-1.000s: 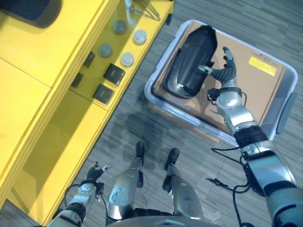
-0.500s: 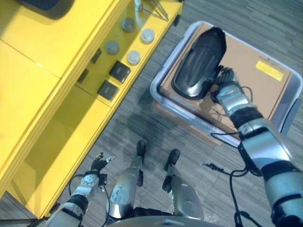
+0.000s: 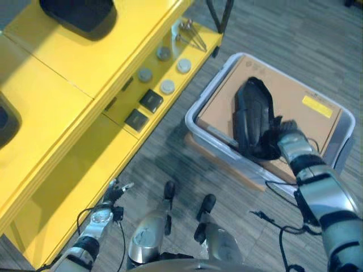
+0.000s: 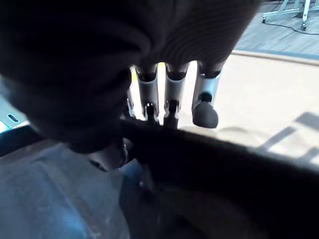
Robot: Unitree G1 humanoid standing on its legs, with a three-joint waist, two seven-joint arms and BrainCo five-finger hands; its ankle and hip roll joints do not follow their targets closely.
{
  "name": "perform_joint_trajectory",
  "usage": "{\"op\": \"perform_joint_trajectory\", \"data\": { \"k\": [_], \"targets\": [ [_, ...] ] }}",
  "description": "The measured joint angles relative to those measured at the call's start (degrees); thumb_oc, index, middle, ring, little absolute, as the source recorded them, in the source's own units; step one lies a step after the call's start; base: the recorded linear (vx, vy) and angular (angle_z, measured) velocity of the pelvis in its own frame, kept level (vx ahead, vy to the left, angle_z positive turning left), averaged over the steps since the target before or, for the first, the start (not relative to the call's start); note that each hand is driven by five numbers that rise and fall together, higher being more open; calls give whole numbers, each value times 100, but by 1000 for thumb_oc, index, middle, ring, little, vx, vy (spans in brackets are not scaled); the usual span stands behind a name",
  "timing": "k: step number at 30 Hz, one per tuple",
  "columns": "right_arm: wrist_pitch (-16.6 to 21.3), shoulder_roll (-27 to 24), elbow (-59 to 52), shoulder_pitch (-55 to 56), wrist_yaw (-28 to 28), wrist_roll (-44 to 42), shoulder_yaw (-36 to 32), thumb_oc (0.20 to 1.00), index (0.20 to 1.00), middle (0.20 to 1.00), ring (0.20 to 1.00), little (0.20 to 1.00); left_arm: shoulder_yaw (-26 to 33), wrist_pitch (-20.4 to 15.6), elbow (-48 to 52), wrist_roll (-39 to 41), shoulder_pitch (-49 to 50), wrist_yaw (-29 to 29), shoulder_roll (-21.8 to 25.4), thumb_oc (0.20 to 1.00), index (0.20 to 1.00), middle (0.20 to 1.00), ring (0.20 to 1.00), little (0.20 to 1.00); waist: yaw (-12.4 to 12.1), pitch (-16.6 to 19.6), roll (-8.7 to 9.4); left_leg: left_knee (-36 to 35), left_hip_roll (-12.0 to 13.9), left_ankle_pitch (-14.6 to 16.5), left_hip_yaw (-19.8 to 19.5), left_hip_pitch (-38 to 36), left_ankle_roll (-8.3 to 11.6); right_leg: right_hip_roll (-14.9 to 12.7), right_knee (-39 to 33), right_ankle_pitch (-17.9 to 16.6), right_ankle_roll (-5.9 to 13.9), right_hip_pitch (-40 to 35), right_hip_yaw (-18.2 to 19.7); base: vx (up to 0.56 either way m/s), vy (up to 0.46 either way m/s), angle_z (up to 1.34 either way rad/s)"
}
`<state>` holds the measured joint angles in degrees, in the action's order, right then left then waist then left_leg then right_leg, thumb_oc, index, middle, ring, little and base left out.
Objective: Move parts from the plastic box to the shelf.
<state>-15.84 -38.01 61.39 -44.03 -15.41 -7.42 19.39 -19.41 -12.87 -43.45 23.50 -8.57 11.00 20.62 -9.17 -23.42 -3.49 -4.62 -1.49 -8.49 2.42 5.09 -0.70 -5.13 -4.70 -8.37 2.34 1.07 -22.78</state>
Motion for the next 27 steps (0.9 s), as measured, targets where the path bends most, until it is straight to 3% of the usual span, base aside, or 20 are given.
{"op": "perform_joint_trajectory", "data": {
  "k": [5,8,11,13,19,21,27],
  "targets": [
    [479,-16,-747,1390,-291,35,-197,200,200,200,200,200,200,-148,1190,7,89,94,351,1000,1000,1000,1000,1000,99,404,210,-37,39,125,73,-262,-15,15,0,56,26,-245,49,37,-100,-6],
    [762,4,-1947,2315,-791,395,-198,200,200,200,200,200,300,29,2192,123,154,79,502,1000,1000,1000,1000,1000,313,757,482,-37,66,226,145,-539,-6,30,0,179,24,-477,112,72,-86,-9],
    [913,29,-2730,2834,-1127,886,-253,200,200,200,200,200,308,248,2758,247,178,64,503,1000,1000,1000,1000,1000,402,1088,626,-38,90,300,272,-690,-6,47,0,202,19,-630,213,18,-43,-21],
    [997,25,-2975,2820,-1378,1237,-299,200,200,200,200,200,297,464,2768,411,120,3,461,1000,1000,1000,1000,1000,544,1249,651,-38,97,316,368,-741,-20,52,-1,207,24,-637,320,-21,-39,-20],
    [998,-161,-4266,2822,-1613,2278,-402,200,200,200,200,200,115,1333,3151,1081,123,-199,180,1000,1000,1000,1000,1000,752,1282,645,-36,103,320,457,-889,-28,51,-16,214,50,-689,409,-28,-20,-9],
    [1298,-331,-4761,2751,-1832,2711,-409,200,200,200,200,200,-121,1713,3410,1371,123,-440,153,1000,1000,1000,1000,1000,763,1298,641,-37,109,348,541,-907,-42,56,-3,206,47,-690,494,-30,-7,-19],
    [1540,-415,-5333,2674,-2133,3044,-416,200,200,200,200,200,-334,2366,3630,2280,45,-552,46,1000,1000,1000,1000,1000,909,1346,607,-36,101,371,568,-929,-56,49,-2,209,50,-682,518,-4,0,-2]
  ]
}}
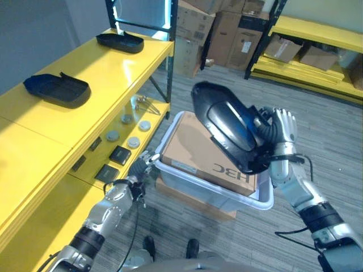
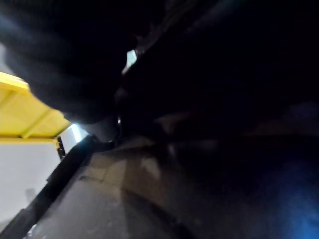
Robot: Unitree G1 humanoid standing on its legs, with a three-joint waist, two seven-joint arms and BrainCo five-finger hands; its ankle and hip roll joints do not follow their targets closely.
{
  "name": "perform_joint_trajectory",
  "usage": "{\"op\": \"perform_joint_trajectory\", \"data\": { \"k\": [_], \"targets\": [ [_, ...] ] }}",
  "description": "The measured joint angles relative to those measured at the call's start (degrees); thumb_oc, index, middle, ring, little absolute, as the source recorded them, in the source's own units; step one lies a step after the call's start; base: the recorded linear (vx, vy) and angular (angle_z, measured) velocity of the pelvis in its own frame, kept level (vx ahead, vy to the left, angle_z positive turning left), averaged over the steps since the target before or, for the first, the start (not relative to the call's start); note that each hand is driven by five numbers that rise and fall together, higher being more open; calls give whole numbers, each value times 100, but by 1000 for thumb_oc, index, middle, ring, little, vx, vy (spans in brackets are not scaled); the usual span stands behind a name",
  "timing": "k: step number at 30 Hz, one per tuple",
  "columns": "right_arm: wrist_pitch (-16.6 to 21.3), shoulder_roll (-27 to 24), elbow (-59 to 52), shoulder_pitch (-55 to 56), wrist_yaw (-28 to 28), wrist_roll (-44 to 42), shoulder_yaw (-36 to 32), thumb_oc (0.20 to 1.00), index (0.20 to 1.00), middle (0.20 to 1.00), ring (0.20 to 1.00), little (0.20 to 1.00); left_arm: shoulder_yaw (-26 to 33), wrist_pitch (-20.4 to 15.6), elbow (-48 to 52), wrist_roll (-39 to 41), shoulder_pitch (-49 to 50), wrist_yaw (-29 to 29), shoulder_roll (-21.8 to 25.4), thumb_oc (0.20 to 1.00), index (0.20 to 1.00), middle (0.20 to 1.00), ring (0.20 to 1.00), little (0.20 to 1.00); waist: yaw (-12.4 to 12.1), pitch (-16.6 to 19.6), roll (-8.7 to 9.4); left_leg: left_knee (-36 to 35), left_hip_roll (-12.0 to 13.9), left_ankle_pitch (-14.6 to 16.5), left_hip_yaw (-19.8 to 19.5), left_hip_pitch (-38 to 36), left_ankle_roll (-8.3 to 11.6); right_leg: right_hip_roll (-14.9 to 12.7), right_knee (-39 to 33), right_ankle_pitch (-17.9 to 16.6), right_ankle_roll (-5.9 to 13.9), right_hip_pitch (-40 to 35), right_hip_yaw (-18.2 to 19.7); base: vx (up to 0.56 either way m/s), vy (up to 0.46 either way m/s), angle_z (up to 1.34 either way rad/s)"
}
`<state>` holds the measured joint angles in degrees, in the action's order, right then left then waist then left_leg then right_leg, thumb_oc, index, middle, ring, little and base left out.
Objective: Move parts from the plastic box to the shelf.
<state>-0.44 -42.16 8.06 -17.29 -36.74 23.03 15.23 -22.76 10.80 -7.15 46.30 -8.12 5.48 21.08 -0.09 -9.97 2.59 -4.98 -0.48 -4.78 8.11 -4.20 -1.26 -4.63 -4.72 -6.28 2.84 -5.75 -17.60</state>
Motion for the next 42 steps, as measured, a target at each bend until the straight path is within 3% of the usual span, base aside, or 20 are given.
{"op": "perform_joint_trajectory", "data": {
  "k": [6,12,21,27,29,31,42],
  "targets": [
    [255,-71,-516,-405,-132,211,2,200,200,200,200,200,-125,220,18,1078,-146,-224,-438,1000,1000,1000,1000,1000,74,74,-125,1,-3,63,147,-70,31,-3,0,3,2,1,134,13,16,-13],
    [277,-51,-487,-658,-88,209,330,200,200,200,200,200,-371,232,560,1624,-296,-500,-471,1000,1000,1000,1000,1000,66,78,-132,2,-2,56,160,-74,8,-2,1,4,4,1,137,0,0,0],
    [442,469,-478,-947,202,215,1166,200,200,200,200,200,-567,138,658,1736,-735,-605,-535,1000,1000,1000,1000,1000,37,82,-138,3,-5,58,157,-75,9,-2,2,5,6,-3,137,0,0,0],
    [509,678,-485,-928,396,-316,1137,200,200,200,200,200,-478,-62,869,1571,-762,-448,-408,1000,1000,1000,1000,1000,12,83,-140,5,-5,55,155,-76,6,-3,1,6,7,-3,137,0,0,0],
    [536,1033,-680,-630,427,-658,933,200,200,200,200,200,-379,-83,1129,1539,-762,-428,-409,1000,1000,1000,1000,1000,20,83,-144,4,-5,57,155,-76,7,-2,1,10,9,-2,139,0,0,0],
    [551,1241,-881,-409,431,-932,898,200,200,200,200,200,-267,-132,1242,1533,-762,-369,-414,200,200,200,200,200,31,91,-162,4,-7,58,158,-76,9,-5,1,11,9,-2,142,0,0,0],
    [806,1441,-1175,-181,622,-1249,910,200,200,200,200,200,-155,-403,1076,349,-737,142,-299,200,200,200,200,200,46,144,-258,2,-5,89,194,-91,54,-2,0,13,11,6,208,6,-1,0]
  ]
}}
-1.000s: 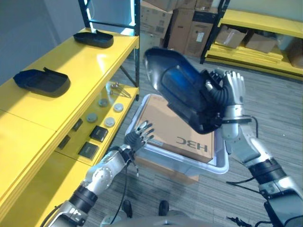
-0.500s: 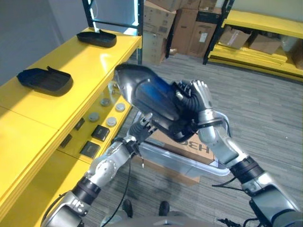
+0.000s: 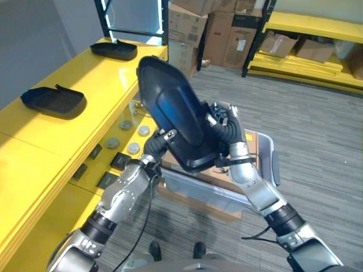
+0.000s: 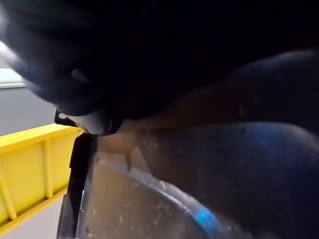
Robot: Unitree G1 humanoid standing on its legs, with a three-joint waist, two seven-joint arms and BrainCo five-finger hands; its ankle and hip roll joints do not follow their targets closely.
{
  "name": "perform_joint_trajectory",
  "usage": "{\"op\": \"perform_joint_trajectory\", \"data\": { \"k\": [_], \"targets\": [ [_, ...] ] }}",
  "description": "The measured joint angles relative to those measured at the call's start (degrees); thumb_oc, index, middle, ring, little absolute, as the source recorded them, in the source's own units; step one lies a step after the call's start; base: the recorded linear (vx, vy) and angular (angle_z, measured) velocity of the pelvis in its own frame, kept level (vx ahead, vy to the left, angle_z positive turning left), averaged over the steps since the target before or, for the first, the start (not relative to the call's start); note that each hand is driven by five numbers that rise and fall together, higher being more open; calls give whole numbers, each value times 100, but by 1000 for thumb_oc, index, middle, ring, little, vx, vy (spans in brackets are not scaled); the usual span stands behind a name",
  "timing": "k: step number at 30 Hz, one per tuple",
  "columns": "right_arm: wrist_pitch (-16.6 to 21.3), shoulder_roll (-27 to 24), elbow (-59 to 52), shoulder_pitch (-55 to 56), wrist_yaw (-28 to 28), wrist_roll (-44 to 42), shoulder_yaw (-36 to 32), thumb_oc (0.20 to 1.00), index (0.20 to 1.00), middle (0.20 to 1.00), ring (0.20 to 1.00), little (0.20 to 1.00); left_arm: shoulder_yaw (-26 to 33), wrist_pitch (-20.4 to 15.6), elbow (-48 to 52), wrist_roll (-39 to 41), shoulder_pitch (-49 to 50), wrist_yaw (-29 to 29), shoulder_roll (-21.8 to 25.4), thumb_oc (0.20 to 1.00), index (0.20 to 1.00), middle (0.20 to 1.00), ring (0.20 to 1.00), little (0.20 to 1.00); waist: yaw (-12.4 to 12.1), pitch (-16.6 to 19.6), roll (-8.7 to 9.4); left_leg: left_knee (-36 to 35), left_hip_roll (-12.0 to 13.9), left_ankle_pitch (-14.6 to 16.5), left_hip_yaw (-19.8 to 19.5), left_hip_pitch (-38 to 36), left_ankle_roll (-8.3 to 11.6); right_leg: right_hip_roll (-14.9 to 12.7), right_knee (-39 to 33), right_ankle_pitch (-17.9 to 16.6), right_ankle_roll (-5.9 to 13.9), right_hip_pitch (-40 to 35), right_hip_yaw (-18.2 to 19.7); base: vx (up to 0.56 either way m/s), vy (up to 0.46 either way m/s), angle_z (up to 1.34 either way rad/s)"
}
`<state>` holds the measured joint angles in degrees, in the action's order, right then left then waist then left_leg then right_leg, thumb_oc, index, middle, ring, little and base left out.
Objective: Move parts from the plastic box to the shelf.
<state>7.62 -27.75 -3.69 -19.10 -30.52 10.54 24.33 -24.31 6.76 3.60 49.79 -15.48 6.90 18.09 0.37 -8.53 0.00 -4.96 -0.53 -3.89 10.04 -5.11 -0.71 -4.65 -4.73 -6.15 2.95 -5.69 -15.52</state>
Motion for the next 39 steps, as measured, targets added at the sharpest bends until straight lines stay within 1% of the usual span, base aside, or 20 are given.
{"op": "perform_joint_trajectory", "data": {
  "k": [3,4,5,6,7,10,11,12,15,18,21,23,25,29,31,32,33,34,36,39],
  "targets": [
    [32,132,-5,62,129,-436,87,200,200,200,200,200,-17,-192,22,-441,46,89,43,200,200,200,200,200,-38,-5,-22,-1,-1,2,11,1,3,0,0,5,-1,8,28,6,1,-1],
    [48,190,-4,160,183,-488,128,285,285,285,285,285,-26,-354,38,-998,133,203,78,200,200,200,200,200,-47,3,-44,-1,0,7,12,3,7,0,0,5,-2,11,32,0,0,0],
    [66,191,-4,266,264,-677,143,1000,1000,1000,1000,1000,-33,-481,47,-1454,188,302,140,200,200,200,200,200,-66,3,-54,-1,0,7,8,4,8,2,0,6,-2,11,30,0,0,0],
    [94,191,-1,364,363,-764,155,1000,1000,1000,1000,1000,-37,-531,51,-1727,210,347,181,200,200,200,200,200,-94,-1,-61,-1,0,7,2,8,8,2,0,6,-3,11,27,0,0,0],
    [347,188,-6,675,603,-1003,159,1000,1000,1000,1000,1000,-38,-641,184,-2338,340,426,324,200,200,200,200,200,-117,-1,-61,-1,1,10,-7,8,8,3,0,10,-2,9,21,0,0,0],
    [699,237,-112,1373,934,-1525,141,1000,1000,1000,1000,1000,-22,-916,264,-3399,670,679,610,200,200,200,200,200,-109,-4,-65,-1,-1,22,-9,9,-3,2,-2,25,12,12,23,0,0,0],
    [728,234,-215,1914,937,-1784,-167,1000,1000,1000,1000,1000,335,-1035,225,-3983,999,1040,780,200,200,200,200,200,-29,-4,-66,-2,-2,29,-3,6,-12,1,-10,33,16,13,33,13,42,-4],
    [709,208,-210,2137,920,-1863,-455,1000,1000,1000,1000,1000,624,-1039,124,-4247,1111,1246,892,200,200,200,200,200,18,-6,-67,-3,-2,42,0,10,3,0,-17,34,17,20,41,12,55,-8],
    [683,119,-56,2957,1196,-2295,-1554,1000,1000,1000,1000,1000,1495,-1352,-39,-4910,1601,1819,1191,200,200,200,200,200,194,-6,-61,-3,0,66,91,15,0,0,-30,57,55,77,104,14,53,-13],
    [577,-37,810,3339,1458,-2424,-1761,1000,1000,1000,1000,1000,1640,-1560,-188,-5112,1730,2229,1349,200,200,200,200,200,273,-38,-6,-3,-1,70,99,12,0,-2,-29,58,59,73,110,4,9,-2],
    [406,-55,1578,3331,1762,-2415,-1509,1000,1000,1000,1000,1000,1606,-1792,-215,-5116,1720,2429,1325,200,200,200,200,200,304,-75,66,-3,3,69,103,15,1,2,-30,52,54,84,113,4,31,-5],
    [256,70,2396,3191,2162,-2419,-1270,1000,1000,1000,1000,1000,1567,-2064,-210,-5116,1718,2436,1294,200,200,200,200,200,295,-77,103,-3,2,71,103,7,3,3,-34,52,55,81,126,30,22,-2],
    [-124,237,3137,3064,2632,-2416,-1041,1000,1000,1000,1000,1000,1575,-2296,-185,-5104,1699,2407,1228,200,200,200,200,200,215,-78,108,-3,-2,73,86,14,5,0,-34,54,58,77,131,40,2,4],
    [-349,570,3883,3052,3046,-2416,-857,1000,1000,1000,1000,1000,1573,-2370,23,-5100,1665,2217,1217,200,200,200,200,200,19,-110,131,-3,-17,73,-42,-4,1,-5,-4,81,75,-20,48,37,-34,14],
    [-309,811,4757,2781,3065,-2470,-850,1000,1000,1000,1000,1000,1451,-2372,27,-4982,1456,1945,1190,200,200,200,200,200,-34,-130,150,-3,-63,64,-368,20,-64,7,6,118,84,-146,96,68,-84,65],
    [-280,864,4973,2831,3060,-2608,-888,1000,1000,1000,1000,1000,1343,-2373,5,-4925,1304,1767,1149,200,200,200,200,200,38,-140,135,-3,-115,-36,-670,56,-62,64,55,230,79,-241,364,24,-180,188],
    [-285,937,5160,2814,3048,-2744,-900,1000,1000,1000,1000,1000,1198,-2373,16,-4830,1077,1517,1136,200,200,200,200,200,217,-171,152,22,-199,-148,-1180,96,-149,30,167,443,145,-274,1079,-21,-161,180],
    [-287,966,5214,2849,3049,-2792,-898,1000,1000,1000,1000,1000,1196,-2371,15,-4723,1049,1382,1163,200,200,200,200,200,187,-186,156,33,-219,-212,-1313,116,-100,6,135,539,200,-306,1274,-43,-214,154],
    [-281,1000,5225,2850,3051,-2809,-902,1000,1000,1000,1000,1000,1189,-2343,7,-4591,1070,1219,1236,200,200,200,200,200,115,-212,124,-1,-192,-236,-1452,140,-24,29,-22,508,185,-443,1212,-31,-175,48],
    [-166,1007,5436,2702,3018,-2812,-902,1000,1000,1000,1000,1000,1178,-2282,7,-4297,1103,1088,1222,200,200,200,200,200,13,-272,-35,-2,-59,-257,-1595,229,123,183,-7,478,106,-435,1079,-40,-131,23]
  ]
}}
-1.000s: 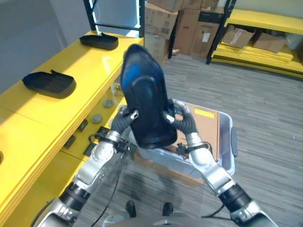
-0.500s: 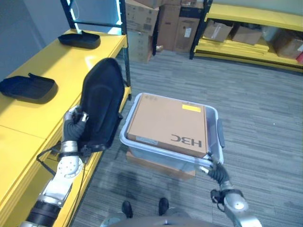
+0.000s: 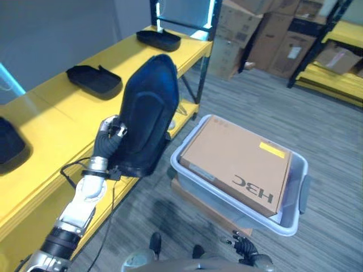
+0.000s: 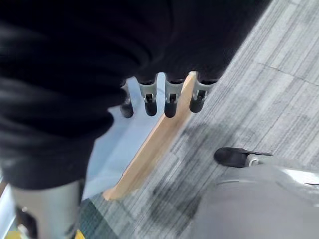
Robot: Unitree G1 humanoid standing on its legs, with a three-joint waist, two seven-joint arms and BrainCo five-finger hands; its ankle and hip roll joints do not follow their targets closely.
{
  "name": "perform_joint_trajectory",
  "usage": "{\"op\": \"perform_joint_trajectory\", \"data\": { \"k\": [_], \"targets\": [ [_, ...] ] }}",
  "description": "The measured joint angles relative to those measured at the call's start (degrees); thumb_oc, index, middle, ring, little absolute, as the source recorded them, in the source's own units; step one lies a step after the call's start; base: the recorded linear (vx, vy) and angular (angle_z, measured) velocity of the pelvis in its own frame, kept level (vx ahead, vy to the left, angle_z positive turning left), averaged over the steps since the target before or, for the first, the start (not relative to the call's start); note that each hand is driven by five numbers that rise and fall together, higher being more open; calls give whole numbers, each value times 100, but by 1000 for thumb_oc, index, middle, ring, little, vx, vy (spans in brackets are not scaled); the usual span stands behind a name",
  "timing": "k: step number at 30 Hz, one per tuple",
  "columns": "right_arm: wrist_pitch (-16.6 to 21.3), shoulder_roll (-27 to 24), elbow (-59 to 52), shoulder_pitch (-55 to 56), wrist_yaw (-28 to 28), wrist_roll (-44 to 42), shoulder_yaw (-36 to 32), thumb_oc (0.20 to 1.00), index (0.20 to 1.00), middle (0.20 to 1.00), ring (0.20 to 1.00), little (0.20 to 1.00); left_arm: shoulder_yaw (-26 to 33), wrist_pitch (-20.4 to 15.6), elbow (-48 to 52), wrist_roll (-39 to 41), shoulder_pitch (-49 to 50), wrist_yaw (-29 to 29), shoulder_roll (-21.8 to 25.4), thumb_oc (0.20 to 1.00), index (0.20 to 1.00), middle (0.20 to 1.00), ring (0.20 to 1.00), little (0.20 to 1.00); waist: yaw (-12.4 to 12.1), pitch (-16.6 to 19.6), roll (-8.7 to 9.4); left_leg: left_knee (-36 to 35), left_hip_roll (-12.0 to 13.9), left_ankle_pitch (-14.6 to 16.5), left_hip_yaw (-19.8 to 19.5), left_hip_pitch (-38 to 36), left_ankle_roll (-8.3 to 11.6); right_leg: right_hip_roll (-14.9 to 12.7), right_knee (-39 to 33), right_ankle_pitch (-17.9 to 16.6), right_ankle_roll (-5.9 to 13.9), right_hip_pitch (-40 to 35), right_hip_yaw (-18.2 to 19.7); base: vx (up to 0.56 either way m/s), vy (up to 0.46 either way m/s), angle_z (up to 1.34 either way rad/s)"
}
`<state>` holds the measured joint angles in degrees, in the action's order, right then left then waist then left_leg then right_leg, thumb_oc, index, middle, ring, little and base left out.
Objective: Move parts from the plastic box to the shelf.
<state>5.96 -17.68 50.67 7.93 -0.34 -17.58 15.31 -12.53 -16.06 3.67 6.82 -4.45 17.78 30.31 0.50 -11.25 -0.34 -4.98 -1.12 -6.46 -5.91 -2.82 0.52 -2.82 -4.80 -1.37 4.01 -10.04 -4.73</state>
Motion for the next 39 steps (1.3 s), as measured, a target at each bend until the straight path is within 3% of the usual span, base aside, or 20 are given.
{"op": "perform_joint_trajectory", "data": {
  "k": [4,5,7,9,10,11,13,14,15,17,19,21,22,26,29,32,33,34,35,39],
  "targets": [
    [-29,-20,-40,-43,-169,-42,-35,1000,1000,1000,1000,1000,-3,51,7,147,278,16,-16,200,200,200,200,200,-31,-110,-128,37,186,-50,-33,126,143,216,15,6,-150,50,-86,-96,-38,6],
    [-109,-76,133,-104,-186,12,-50,1000,1000,1000,1000,1000,-3,57,-6,264,319,10,-36,200,200,200,200,200,-59,-226,-202,130,235,-120,-46,231,265,305,142,40,-212,160,-116,-92,-13,20],
    [-176,-97,664,-295,-225,24,-150,1000,1000,1000,1000,1000,-20,95,-101,382,196,-115,-102,200,200,200,200,200,5,-430,-222,572,205,-142,35,488,394,266,315,104,-313,158,-423,-68,0,61],
    [-278,-113,734,-225,-307,9,-301,1000,1000,1000,1000,1000,-13,113,-118,497,181,-195,-116,200,200,200,200,200,-62,-517,-236,577,231,-381,166,516,502,320,655,295,-404,234,-595,-68,54,63],
    [-270,-102,778,-208,-341,0,-339,1000,1000,1000,1000,1000,6,112,-117,542,174,-200,-95,200,200,200,200,200,-76,-566,-162,529,206,-531,208,515,710,184,761,341,-454,319,-723,-56,149,73],
    [-246,-64,870,-283,-368,-2,-504,1000,1000,1000,1000,1000,86,119,-190,604,132,-197,-76,200,200,200,200,200,-28,-730,182,1230,223,-86,1370,668,338,-202,640,211,-543,268,-1036,-23,142,62],
    [-169,-75,859,-282,-364,49,-695,1000,1000,1000,1000,1000,130,191,-218,655,103,-206,-43,200,200,200,200,200,70,-720,436,1873,342,464,2034,585,220,-439,465,124,-511,121,-1196,29,185,70],
    [-105,-84,840,-268,-369,127,-760,1000,1000,1000,1000,1000,128,213,-223,657,4,-213,-63,200,200,200,200,200,231,-726,448,2017,511,650,2260,439,212,-508,389,64,-455,5,-1386,113,293,106],
    [-109,-161,861,-253,-384,180,-816,1000,1000,1000,1000,1000,127,215,-219,657,-120,-249,-109,200,200,200,200,200,390,-716,367,1836,681,784,2354,106,285,-531,416,116,-374,-71,-1582,112,344,107],
    [-98,-274,878,-244,-385,205,-1050,1000,1000,1000,1000,1000,124,225,-211,654,-267,-324,-118,200,200,200,200,200,476,-673,185,1287,714,857,2526,-423,312,-626,514,157,-219,-55,-1770,38,337,74],
    [-46,-418,729,-125,-390,197,-1122,1000,1000,1000,1000,1000,90,227,-193,649,-446,-336,-289,200,200,200,200,200,719,-532,-317,325,612,650,2881,-742,92,-677,859,186,50,79,-2149,49,367,102],
    [-41,-147,679,-192,-384,181,-1098,1000,1000,1000,1000,1000,248,288,69,651,-163,-325,-129,200,200,200,200,200,474,-496,-344,12,79,516,2509,-784,-128,-1104,1081,247,187,181,-1666,59,417,91],
    [5,-80,632,-166,-381,181,-995,1000,1000,1000,1000,1000,255,290,87,651,-125,-321,-34,200,200,200,200,200,392,-483,-340,41,-1,484,2456,-771,-185,-1184,1114,244,179,222,-1617,28,289,78],
    [4,150,585,-503,-390,170,-662,1000,1000,1000,1000,1000,577,368,160,653,92,-374,291,200,200,200,200,200,5,-451,-306,44,-121,436,2212,-675,-281,-1317,1270,136,195,262,-1623,17,208,41],
    [2,207,499,-863,-391,226,-571,1000,1000,1000,1000,1000,840,374,172,652,175,-424,457,200,200,200,200,200,-298,-417,-279,45,-158,424,2142,-593,-370,-1481,1999,13,404,618,-1587,28,281,17],
    [0,117,675,-1044,-385,226,-421,1000,1000,1000,1000,1000,713,376,177,642,183,-520,436,200,200,200,200,200,-221,-416,-277,82,-267,534,1861,-595,-600,-1743,3226,-99,295,1205,-1191,79,28,35],
    [-7,138,676,-989,-385,225,-399,1000,1000,1000,1000,1000,682,378,170,641,179,-561,431,200,200,200,200,200,-170,-398,-279,52,-234,483,1675,-602,-590,-1521,3401,284,436,1395,-714,134,-81,70],
    [2,173,671,-956,-381,226,-288,1000,1000,1000,1000,1000,666,380,167,643,103,-562,443,200,200,200,200,200,-71,-379,-289,52,-127,446,1449,-533,-586,-1064,3125,617,448,1424,-295,108,-61,107],
    [3,205,701,-898,-379,225,-202,1000,1000,1000,1000,1000,673,380,166,644,42,-562,509,200,200,200,200,200,20,-342,-219,51,-112,415,1279,-419,-580,-753,2689,710,529,1433,-78,133,-72,107],
    [2,246,1161,-704,-339,225,-243,1000,1000,1000,1000,1000,565,510,106,648,-23,-536,503,200,200,200,200,200,188,-202,110,16,-326,354,655,-411,-595,61,1452,439,211,1495,626,100,-48,92]
  ]
}}
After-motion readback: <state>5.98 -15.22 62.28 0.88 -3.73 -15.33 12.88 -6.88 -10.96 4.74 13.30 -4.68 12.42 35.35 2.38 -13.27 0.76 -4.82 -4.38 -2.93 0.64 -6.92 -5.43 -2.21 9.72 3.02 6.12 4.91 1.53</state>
